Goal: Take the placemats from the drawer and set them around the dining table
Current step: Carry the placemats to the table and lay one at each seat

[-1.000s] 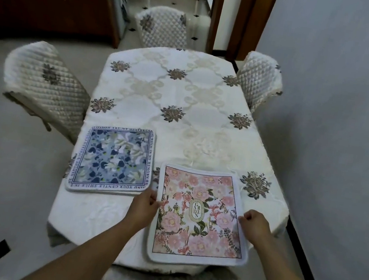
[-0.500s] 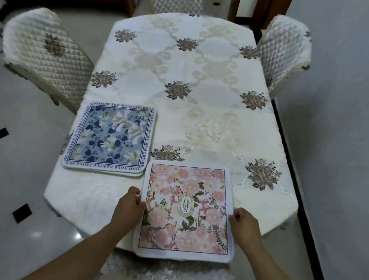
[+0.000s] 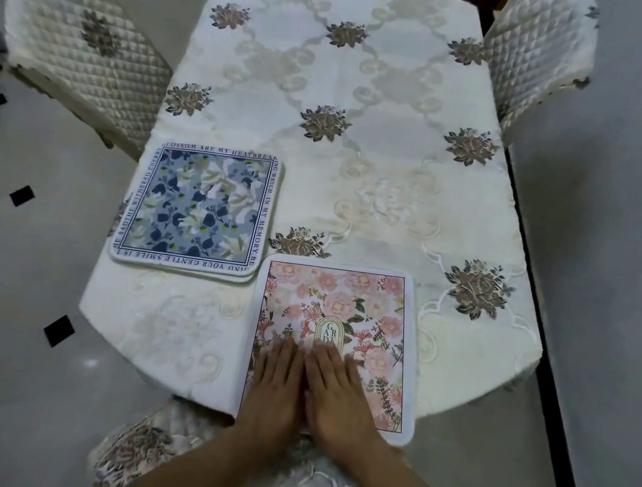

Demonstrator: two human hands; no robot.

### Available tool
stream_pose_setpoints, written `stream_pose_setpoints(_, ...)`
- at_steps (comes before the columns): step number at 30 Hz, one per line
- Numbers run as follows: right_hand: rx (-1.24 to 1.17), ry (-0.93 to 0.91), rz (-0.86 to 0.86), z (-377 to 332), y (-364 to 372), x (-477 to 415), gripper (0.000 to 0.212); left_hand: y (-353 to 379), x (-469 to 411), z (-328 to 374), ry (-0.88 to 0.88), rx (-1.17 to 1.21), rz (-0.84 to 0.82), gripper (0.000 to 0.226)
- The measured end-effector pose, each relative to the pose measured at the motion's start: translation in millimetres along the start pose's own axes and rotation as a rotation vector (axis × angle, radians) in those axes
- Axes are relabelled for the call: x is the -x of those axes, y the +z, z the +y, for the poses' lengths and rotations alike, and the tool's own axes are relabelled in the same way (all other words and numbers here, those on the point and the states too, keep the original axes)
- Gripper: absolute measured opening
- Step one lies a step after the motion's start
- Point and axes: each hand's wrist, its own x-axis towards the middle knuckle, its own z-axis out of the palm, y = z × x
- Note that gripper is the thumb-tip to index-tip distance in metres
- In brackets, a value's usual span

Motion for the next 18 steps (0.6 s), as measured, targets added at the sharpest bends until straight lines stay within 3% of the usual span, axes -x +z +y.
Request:
stream_pose_setpoints(5, 0.083, -0.062, -0.023, 37.2, -0.8, 5.9, 0.068, -3.4, -3.8, -33.7, 0.111, 0.03, 0.104, 0.064)
stream_pose_setpoints(12, 0.041, 0.141, -0.034, 98.0, -28.7, 23.3, 0.071, -14.0, -29.5, -53.7, 0.112, 0.068, 0.051, 0.066)
stream_pose_setpoints(18, 0.001, 0.104, -0.025, 74.1, -39.0, -89.5, 0.067, -55.5, -140.8, -25.2, 0.029, 0.194, 0.116, 0.061)
